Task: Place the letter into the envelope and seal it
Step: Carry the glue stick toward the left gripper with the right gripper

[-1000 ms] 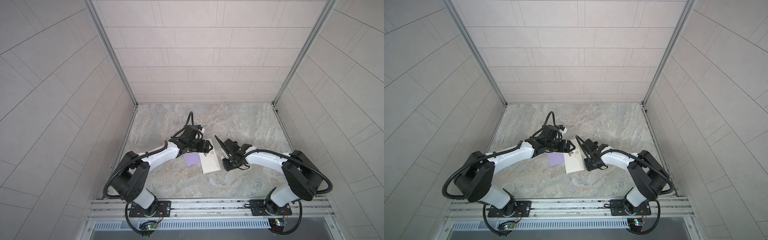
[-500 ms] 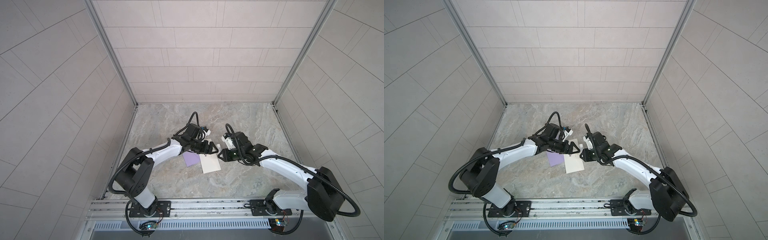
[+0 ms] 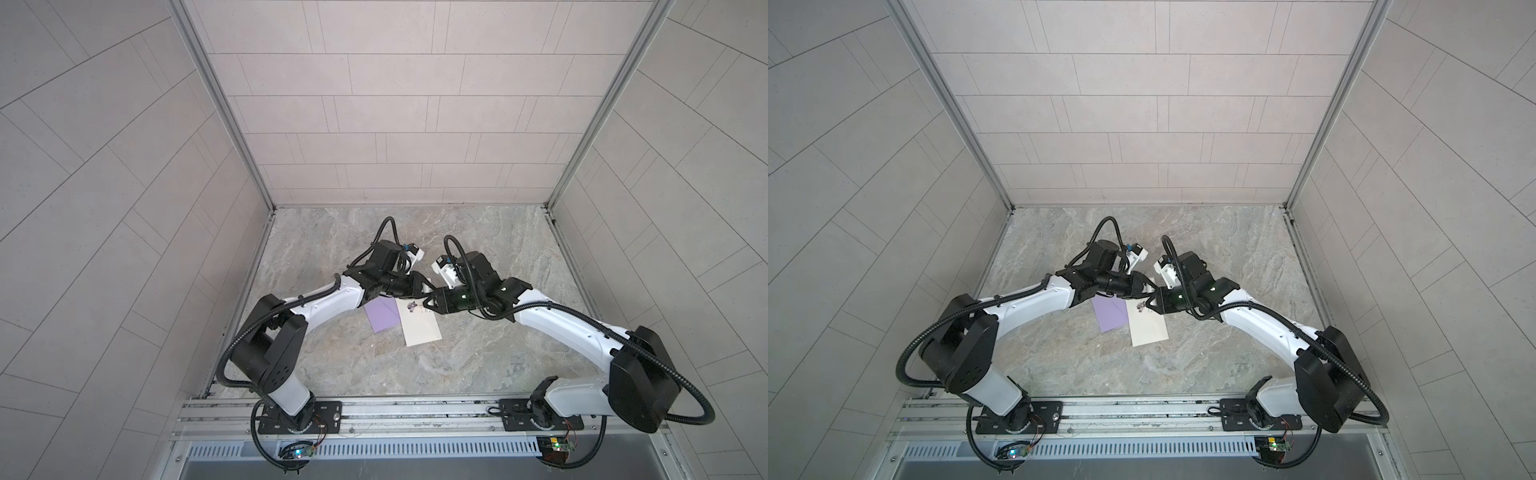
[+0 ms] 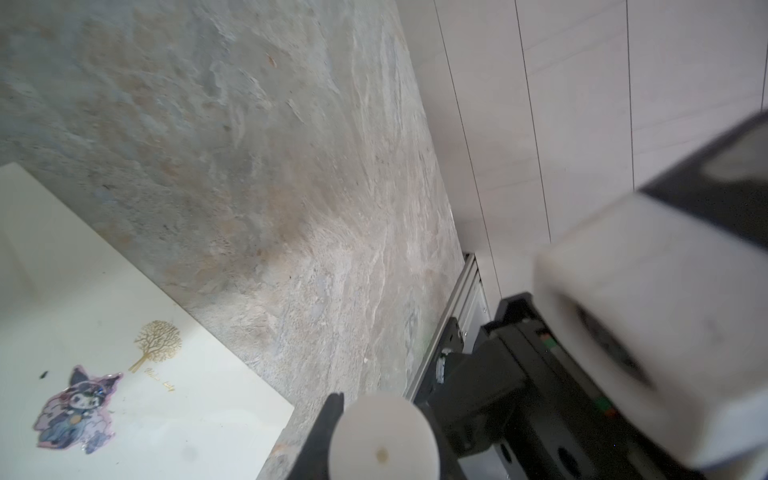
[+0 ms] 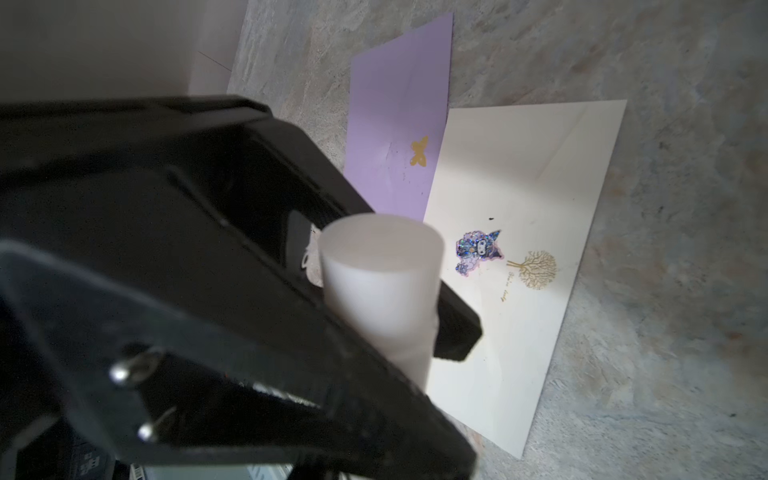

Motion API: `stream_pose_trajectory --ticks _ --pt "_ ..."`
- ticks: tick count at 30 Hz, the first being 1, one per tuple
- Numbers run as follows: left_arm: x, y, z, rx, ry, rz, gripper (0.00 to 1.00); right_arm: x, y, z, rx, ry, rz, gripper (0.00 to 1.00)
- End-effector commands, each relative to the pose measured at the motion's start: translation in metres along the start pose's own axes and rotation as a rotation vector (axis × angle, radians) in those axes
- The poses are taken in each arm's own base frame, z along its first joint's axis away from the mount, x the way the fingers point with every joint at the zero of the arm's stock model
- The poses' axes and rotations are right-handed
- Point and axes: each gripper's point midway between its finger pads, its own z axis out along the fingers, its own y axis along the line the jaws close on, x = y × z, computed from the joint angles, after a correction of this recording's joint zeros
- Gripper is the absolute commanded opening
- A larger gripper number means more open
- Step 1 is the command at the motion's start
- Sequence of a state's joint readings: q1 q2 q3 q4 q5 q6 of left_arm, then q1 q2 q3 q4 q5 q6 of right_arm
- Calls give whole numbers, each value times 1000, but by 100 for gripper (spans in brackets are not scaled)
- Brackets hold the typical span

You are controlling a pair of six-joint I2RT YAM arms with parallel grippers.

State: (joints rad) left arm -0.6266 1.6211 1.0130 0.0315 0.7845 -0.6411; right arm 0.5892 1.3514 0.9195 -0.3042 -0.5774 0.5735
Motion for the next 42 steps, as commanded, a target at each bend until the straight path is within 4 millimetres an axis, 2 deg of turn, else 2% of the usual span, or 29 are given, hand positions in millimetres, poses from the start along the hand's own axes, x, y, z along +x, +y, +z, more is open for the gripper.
stream_pose_trajectory --ticks 1,3,5,8,16,22,26,31,34,35,39,42 --pt "-1 11 3 -65 -11 -9 2 -24 16 -7 -29 -62 -33 16" --pt "-4 17 -1 -123 -19 -26 0 -25 14 -8 -23 -63 -30 32" --pt "-8 16 -4 -141 -35 -40 0 -26 11 -7 -20 -70 -21 40" --pt "-12 15 -6 -157 -31 -80 0 -28 9 -6 -29 -79 -8 43" --pt "-32 -6 -4 -50 -86 -197 0 -30 10 1 -71 -75 1 44" --pt "-43 -3 -12 -54 -128 -232 0 -29 10 2 -82 -73 7 40" --pt "-43 -1 -14 -63 -136 -247 0 -32 8 0 -80 -86 16 27" --pt "-48 14 -19 -97 -181 -322 0 -31 7 0 -74 -80 21 31" --pt "-54 15 -21 -94 -210 -347 0 -28 3 1 -63 -75 32 35" --pt "-55 14 -22 -90 -214 -348 0 -28 2 1 -57 -76 35 34" --pt "-58 19 -28 -122 -238 -380 0 -31 0 -3 -30 -98 36 15" --pt "-57 29 -33 -179 -255 -450 0 -34 -9 -10 125 -118 -19 10"
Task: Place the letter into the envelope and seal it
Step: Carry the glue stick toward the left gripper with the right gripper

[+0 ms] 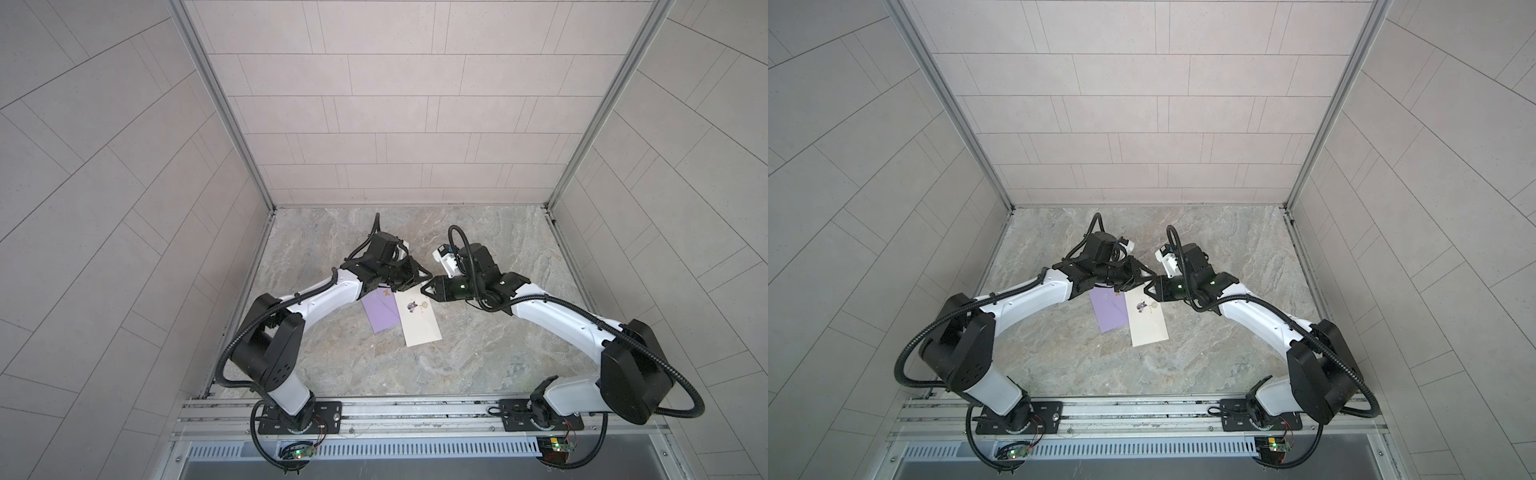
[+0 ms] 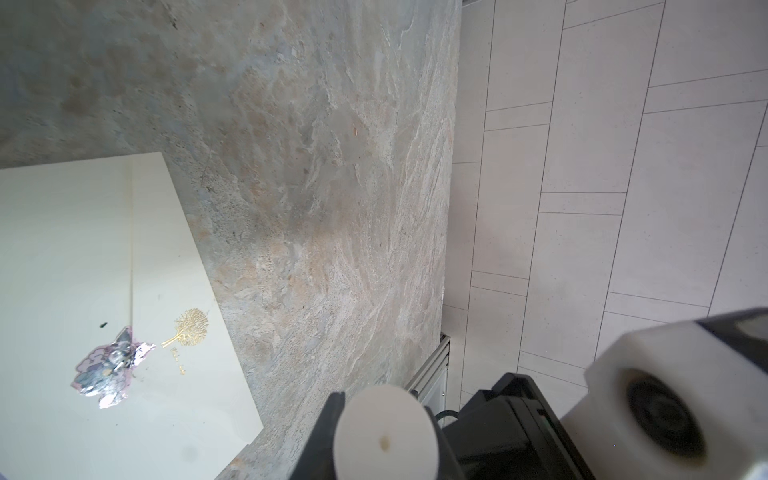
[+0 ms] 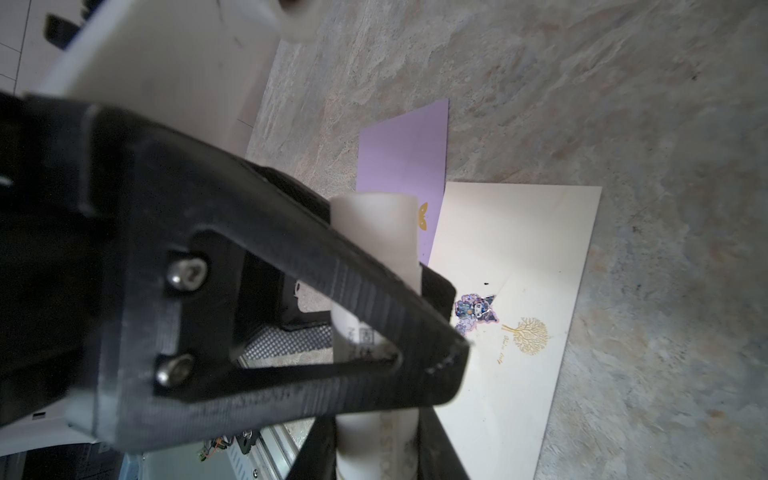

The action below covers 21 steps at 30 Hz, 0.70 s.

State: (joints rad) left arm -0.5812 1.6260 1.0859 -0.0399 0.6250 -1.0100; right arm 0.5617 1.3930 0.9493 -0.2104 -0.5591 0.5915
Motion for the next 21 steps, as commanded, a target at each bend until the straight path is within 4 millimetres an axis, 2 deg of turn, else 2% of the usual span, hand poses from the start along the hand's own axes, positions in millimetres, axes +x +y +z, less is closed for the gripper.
stream_pose_trajectory --ticks 1,5,7,13,16,19,21 --pt "-21 3 -14 -58 -107 -86 0 -2 -11 -16 204 -21 -49 8" --pt "-18 8 -15 -129 -74 -169 0 -3 -26 -27 503 -28 -174 6" --pt "-16 10 -12 -150 -44 -210 0 -3 -27 -30 624 -41 -247 6" --pt "-14 8 -3 -127 -8 -280 0 5 -11 -27 915 -78 -532 7" --pt "-15 10 -3 -141 -7 -271 0 11 -3 -18 888 -71 -545 7" --pt "-15 11 -7 -168 -8 -231 0 13 7 -14 758 -79 -498 9" --pt "-16 9 -10 -178 -9 -189 0 11 17 -12 592 -73 -416 19"
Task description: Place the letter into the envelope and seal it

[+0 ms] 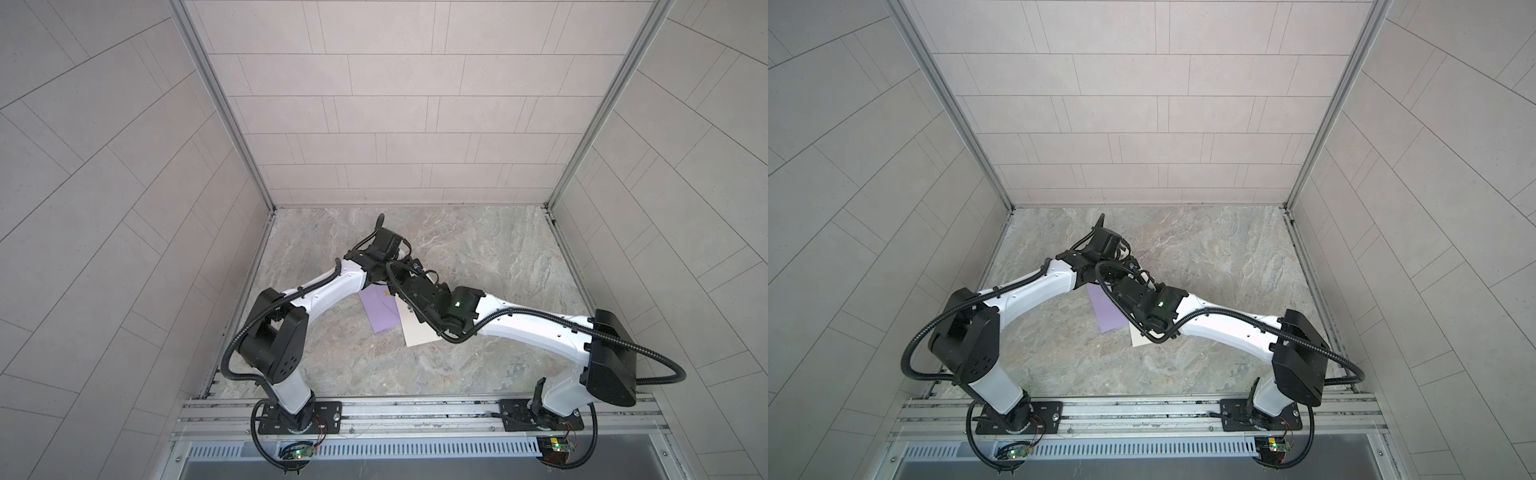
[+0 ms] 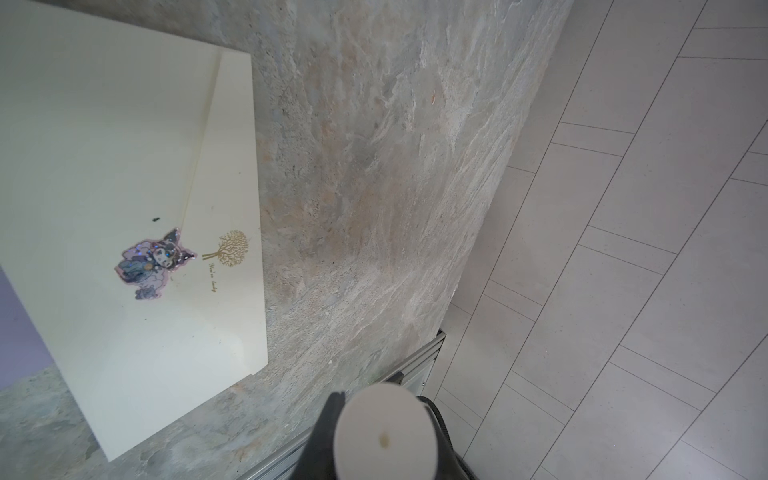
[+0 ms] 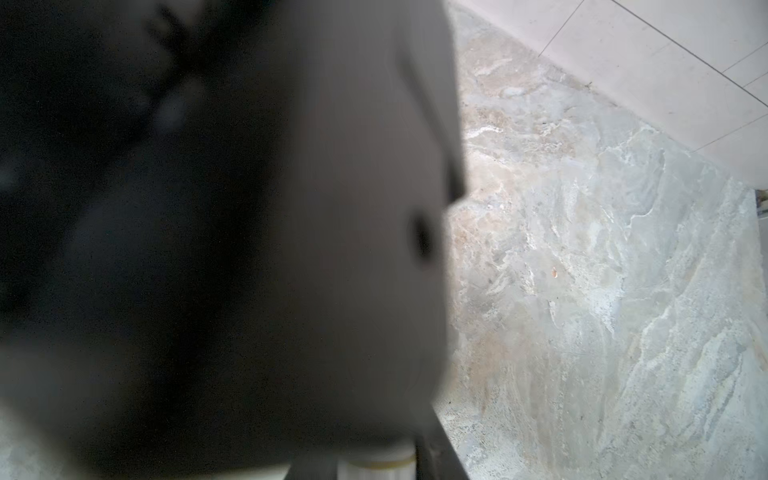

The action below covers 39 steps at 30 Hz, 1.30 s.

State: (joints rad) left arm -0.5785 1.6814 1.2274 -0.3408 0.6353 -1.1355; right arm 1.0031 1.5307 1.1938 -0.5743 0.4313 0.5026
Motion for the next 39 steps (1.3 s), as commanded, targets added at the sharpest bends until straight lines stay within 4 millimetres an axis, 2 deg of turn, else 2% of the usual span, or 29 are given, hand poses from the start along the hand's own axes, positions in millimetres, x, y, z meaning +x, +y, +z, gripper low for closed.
stream_pose_trajectory --ticks 1,2,4,6,9,12,17,27,31,33,35,39 --pt "-23 -11 -13 -13 -110 57 0 -5 4 -19 -219 8 75 27" --pt "-22 -13 -15 -6 -110 79 0 -9 5 -22 -310 1 132 37" --pt "-20 -17 -18 7 -109 118 0 -16 1 -30 -481 -10 249 48" --pt "-16 -21 -22 20 -98 156 0 -22 -11 -35 -615 -30 372 52" --pt "-10 -23 -25 33 -81 180 0 -23 -29 -41 -726 -51 468 53" --pt "-6 -25 -25 39 -70 192 0 -21 -33 -46 -789 -54 478 54" --pt "1 -32 -23 59 -52 222 0 -20 -17 -49 -901 -35 465 53" --pt "5 -49 -27 119 -49 227 0 -21 -2 -24 -905 8 477 51" --pt "4 -55 -30 144 -61 220 0 -19 -2 -15 -879 24 486 42" --pt "3 -55 -30 145 -65 217 0 -19 -4 -12 -870 22 500 27" --pt "2 -55 -30 142 -68 212 0 -18 -7 -10 -841 20 508 16" --pt "3 -49 -26 122 -56 184 0 -13 -21 -3 -696 24 481 8"
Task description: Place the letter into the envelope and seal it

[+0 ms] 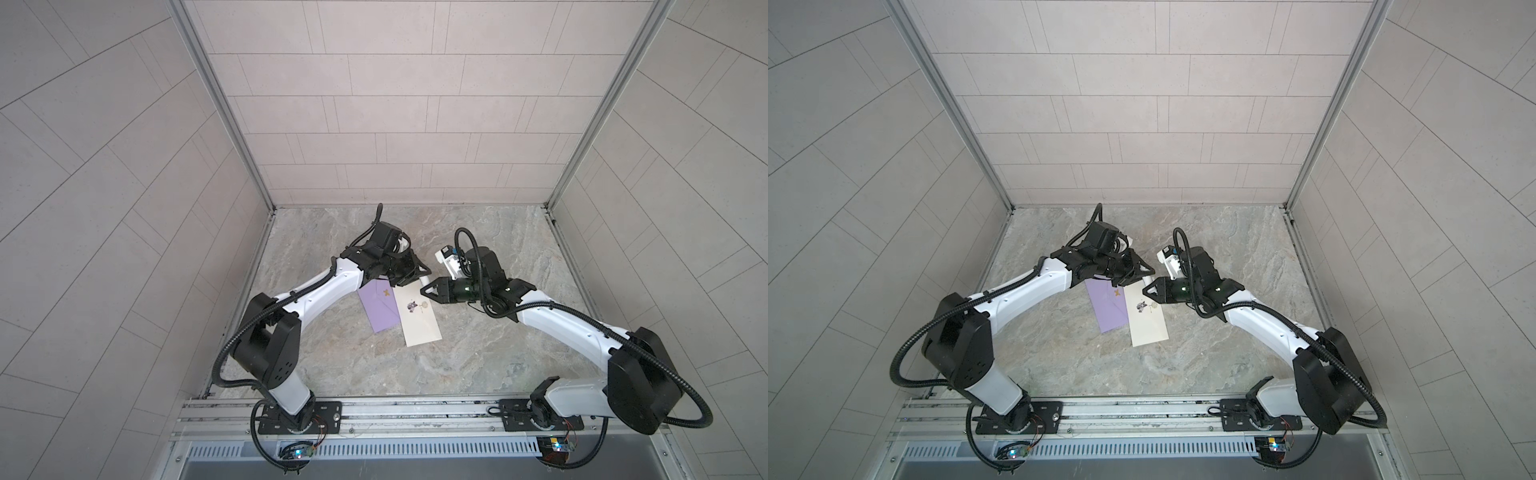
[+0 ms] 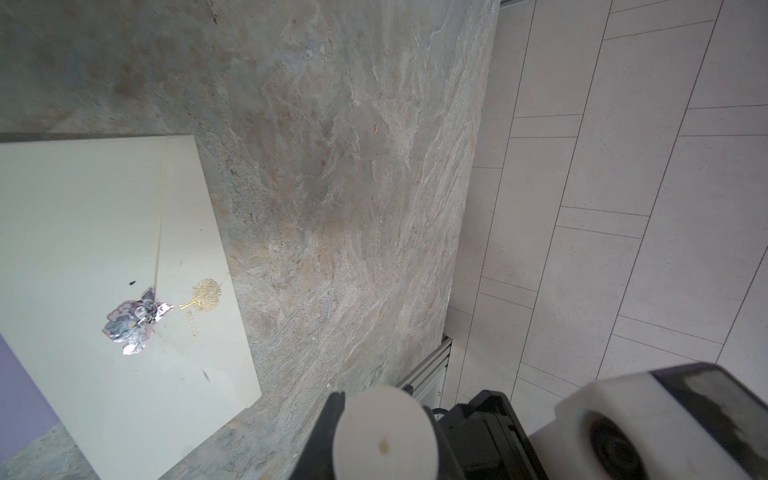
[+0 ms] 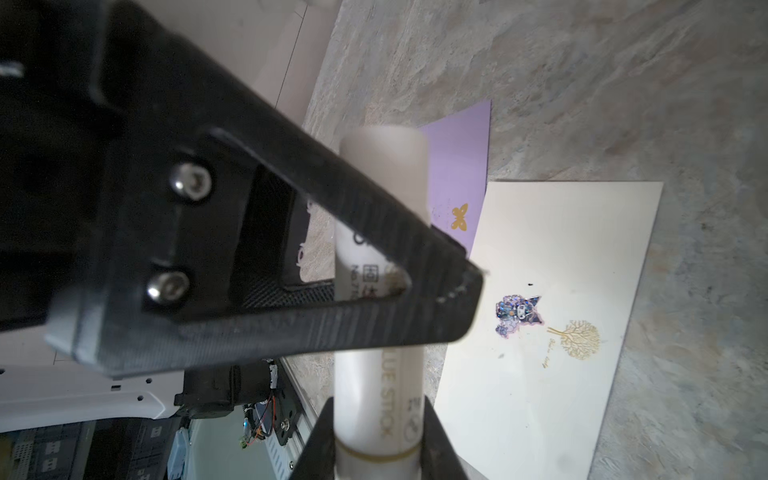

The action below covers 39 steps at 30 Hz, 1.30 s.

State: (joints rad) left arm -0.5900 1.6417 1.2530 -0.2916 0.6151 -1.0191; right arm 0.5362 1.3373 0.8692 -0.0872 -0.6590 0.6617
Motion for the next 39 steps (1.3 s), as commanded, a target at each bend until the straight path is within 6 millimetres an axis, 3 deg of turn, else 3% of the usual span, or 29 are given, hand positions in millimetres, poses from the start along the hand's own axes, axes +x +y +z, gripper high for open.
stream_pose_trajectory --ticks 1,4,9,14,17,22,23,25,27,33,39 --pt "2 -17 -9 40 -3 -5 0 -10 -15 -10 168 -50 -45 7" --pt "2 -10 -6 18 4 -41 0 -1 -24 -12 351 -25 -136 5" --pt "1 -4 1 8 14 -106 0 8 -26 -17 774 -25 -431 1" --pt "-1 -6 8 28 24 -140 0 12 -11 -15 1085 -73 -714 0" --pt "-1 -7 10 37 30 -145 0 16 -1 -8 1152 -83 -814 1" --pt "-1 -5 10 33 28 -139 0 24 11 7 986 -70 -760 8" --pt "-1 -4 10 31 27 -137 0 25 13 9 923 -63 -721 15" --pt "-1 -4 9 30 24 -130 0 29 19 14 744 -28 -612 40" --pt "0 -3 9 29 25 -122 0 32 22 16 562 -9 -482 52" --pt "2 -7 6 40 26 -93 0 4 15 -16 162 -150 -137 57" --pt "4 -10 5 50 31 -79 0 -8 15 -35 14 -184 -60 55"
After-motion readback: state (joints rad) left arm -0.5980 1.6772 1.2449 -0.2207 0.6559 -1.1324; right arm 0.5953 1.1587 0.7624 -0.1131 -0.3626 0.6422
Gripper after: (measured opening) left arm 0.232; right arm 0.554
